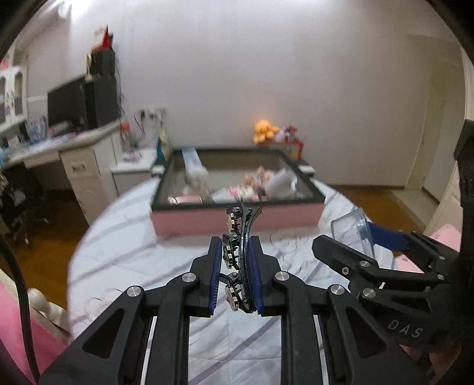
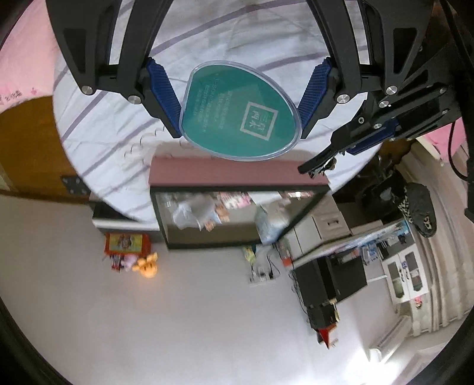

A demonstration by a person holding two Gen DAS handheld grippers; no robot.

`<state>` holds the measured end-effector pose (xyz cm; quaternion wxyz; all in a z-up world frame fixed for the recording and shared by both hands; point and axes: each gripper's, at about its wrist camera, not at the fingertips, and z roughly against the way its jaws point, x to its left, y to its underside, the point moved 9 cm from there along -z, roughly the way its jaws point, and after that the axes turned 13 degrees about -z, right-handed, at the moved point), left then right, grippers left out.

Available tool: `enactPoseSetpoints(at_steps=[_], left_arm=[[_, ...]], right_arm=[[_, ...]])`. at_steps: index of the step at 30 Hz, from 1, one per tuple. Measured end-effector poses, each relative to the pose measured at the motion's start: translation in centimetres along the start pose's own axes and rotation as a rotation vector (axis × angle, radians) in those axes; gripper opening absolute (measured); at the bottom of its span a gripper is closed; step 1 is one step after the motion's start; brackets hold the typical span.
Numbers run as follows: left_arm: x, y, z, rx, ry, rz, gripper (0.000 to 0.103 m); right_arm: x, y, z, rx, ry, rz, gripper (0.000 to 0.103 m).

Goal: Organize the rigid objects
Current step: 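Carry the hair clip and teal container into the pink box and release both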

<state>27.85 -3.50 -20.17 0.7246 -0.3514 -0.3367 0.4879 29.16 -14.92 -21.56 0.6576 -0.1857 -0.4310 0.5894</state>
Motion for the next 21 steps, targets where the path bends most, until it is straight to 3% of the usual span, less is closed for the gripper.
enactPoseSetpoints(at_steps=[8, 21], left_arm=[[0.4, -3.2, 5.8, -0.125, -0.040, -0.013, 0.018], [1.6, -6.2, 11.1, -0.245, -0.145, -0.015, 0.018]], right_arm=[[2.6, -2.8, 6.3, -0.151, -0.013, 0.050, 0.077], [5.9, -5.4, 12.4, -0.349, 0.052, 0.106, 0.077]])
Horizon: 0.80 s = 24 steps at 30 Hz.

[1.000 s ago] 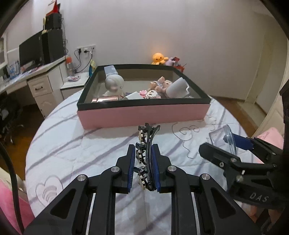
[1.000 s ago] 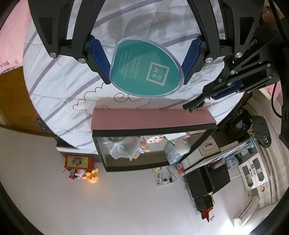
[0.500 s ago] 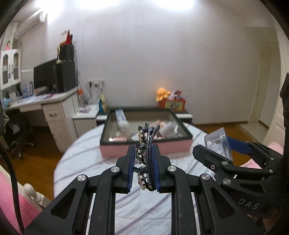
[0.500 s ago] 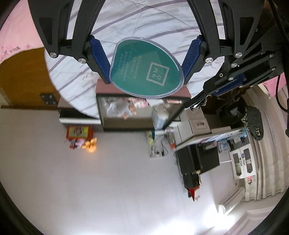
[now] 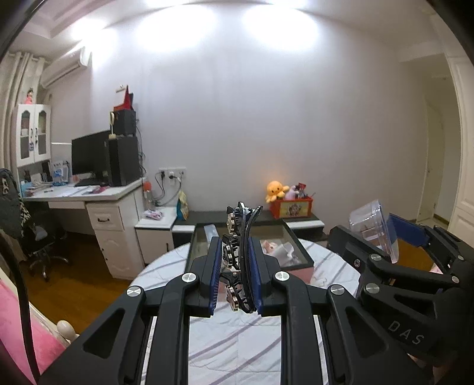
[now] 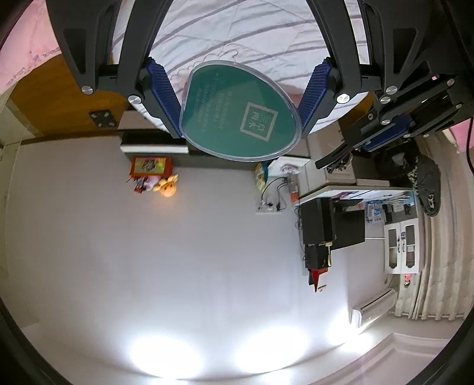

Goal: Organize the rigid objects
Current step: 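Carry the hair clip and teal container into the pink box and release both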

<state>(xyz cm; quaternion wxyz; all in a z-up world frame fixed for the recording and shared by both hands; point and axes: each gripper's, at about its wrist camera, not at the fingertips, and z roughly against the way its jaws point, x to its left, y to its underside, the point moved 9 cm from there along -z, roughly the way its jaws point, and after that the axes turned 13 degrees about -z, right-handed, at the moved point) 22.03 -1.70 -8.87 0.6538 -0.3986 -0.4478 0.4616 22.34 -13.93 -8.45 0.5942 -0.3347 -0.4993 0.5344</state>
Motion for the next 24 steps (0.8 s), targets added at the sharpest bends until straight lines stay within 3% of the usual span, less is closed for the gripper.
enactPoseSetpoints(at_steps=[14, 24], left_arm=[[0.8, -0.7, -0.7, -0.014, -0.031, -0.004, 0.018], [1.1, -1.5, -6.6, 0.010, -0.011, -0.032, 0.018]], right_arm=[[1.3, -1.0, -0.3, -0.030, -0.019, 0.009, 0.077], [0.5, -1.6, -4.5, -0.011, -0.006, 0.008, 0.077]])
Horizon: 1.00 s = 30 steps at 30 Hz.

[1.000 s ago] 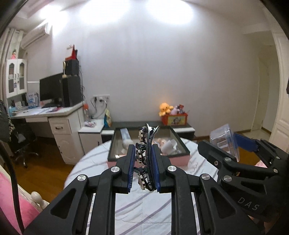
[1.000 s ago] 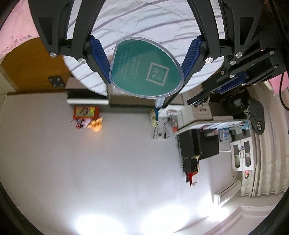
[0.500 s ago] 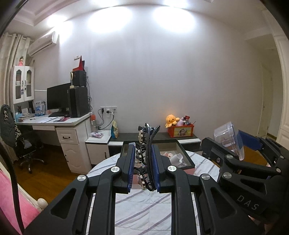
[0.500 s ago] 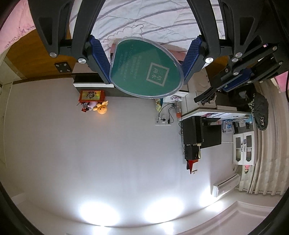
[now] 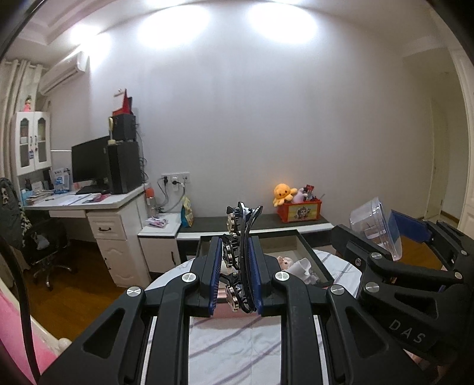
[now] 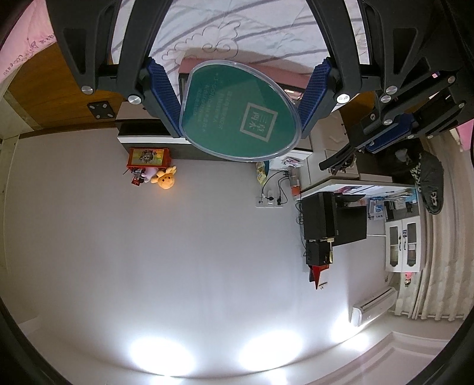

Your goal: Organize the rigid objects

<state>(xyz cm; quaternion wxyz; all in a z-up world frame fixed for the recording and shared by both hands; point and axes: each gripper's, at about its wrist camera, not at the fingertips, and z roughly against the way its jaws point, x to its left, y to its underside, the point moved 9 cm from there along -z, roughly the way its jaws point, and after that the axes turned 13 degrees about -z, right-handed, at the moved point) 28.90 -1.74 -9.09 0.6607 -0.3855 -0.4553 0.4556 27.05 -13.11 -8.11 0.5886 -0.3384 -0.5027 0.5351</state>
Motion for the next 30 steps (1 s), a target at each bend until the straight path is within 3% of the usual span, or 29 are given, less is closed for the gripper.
enactPoseSetpoints(at_steps=[8, 16, 21, 24, 27, 28, 29, 30], left_arm=[[-0.3, 0.9, -11.1, 0.130, 0.091, -0.015, 0.018], [-1.3, 5.5, -21.9, 0.321, 0.185, 0.017, 0.018], [-1.8, 7.8, -24.3, 0.385, 0.191, 0.016, 0.019], [-1.4, 8.0, -24.2, 0.376, 0.174, 0.022, 0.021], [-0.6, 7.8, -23.7, 0.374, 0.133, 0.037, 0.047], [0.0, 7.7, -23.3, 0.367, 0.110, 0.047, 0.062], [0.5, 7.5, -22.8, 0.357, 0.097, 0.057, 0.071], [0.9, 7.3, -22.2, 0.344, 0.092, 0.069, 0.073]], right_arm=[[-2.2, 0.2, -8.7, 0.080, 0.016, -0.004, 0.077], [-5.4, 3.8, -19.0, 0.260, 0.018, -0.049, 0.077], [-6.6, 6.0, -22.4, 0.324, 0.016, -0.063, 0.077], [-6.8, 6.4, -23.2, 0.339, 0.011, -0.068, 0.077], [-6.6, 5.8, -22.9, 0.311, 0.017, -0.052, 0.081], [-6.6, 5.3, -22.5, 0.290, 0.025, -0.045, 0.081], [-6.7, 4.8, -22.3, 0.273, 0.030, -0.040, 0.081], [-6.8, 4.4, -21.8, 0.261, 0.030, -0.040, 0.083]])
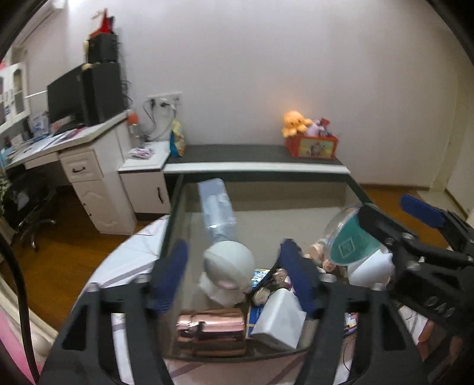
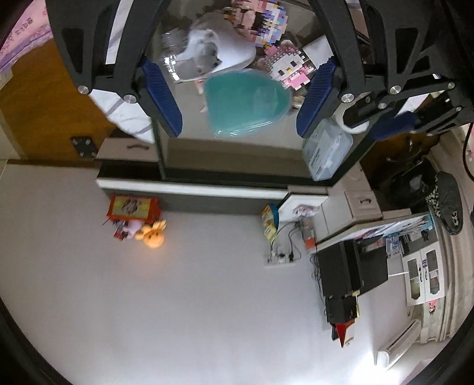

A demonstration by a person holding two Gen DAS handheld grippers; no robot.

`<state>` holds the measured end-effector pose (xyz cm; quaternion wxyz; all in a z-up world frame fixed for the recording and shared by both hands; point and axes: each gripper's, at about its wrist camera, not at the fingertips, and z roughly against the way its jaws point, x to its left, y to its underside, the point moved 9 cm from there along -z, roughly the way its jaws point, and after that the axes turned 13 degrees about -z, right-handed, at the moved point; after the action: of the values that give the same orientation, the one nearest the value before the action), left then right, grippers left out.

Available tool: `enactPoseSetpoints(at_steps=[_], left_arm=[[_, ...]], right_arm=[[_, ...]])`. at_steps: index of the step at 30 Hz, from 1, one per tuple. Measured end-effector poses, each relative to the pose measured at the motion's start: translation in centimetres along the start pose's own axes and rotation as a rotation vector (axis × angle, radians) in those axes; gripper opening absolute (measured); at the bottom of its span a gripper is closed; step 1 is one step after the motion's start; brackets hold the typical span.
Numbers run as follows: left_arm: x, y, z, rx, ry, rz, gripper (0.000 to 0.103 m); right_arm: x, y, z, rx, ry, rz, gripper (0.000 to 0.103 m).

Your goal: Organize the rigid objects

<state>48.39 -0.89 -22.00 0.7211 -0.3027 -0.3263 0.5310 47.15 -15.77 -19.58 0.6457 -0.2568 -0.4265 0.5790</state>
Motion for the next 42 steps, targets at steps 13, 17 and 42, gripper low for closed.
enactPoseSetpoints(at_steps=[13, 17, 42], left_arm=[[-0.1, 0.7, 15.0, -0.204, -0.086, 0.015, 0.096], [-0.8, 1.6, 19.7, -0.258, -0.097, 0.009, 0.097], [-3.3, 5.0, 38.4, -0.477, -0.208, -0.049, 0.100]], right_arm=[[1.4, -1.0, 12.0, -0.127, -0.008, 0.006, 0.103], [2.2, 0.0, 16.9, -0.178, -0.008, 0.012, 0.103], [4.8, 4.3, 34.9, -0.336, 0.002, 0.019, 0.103]])
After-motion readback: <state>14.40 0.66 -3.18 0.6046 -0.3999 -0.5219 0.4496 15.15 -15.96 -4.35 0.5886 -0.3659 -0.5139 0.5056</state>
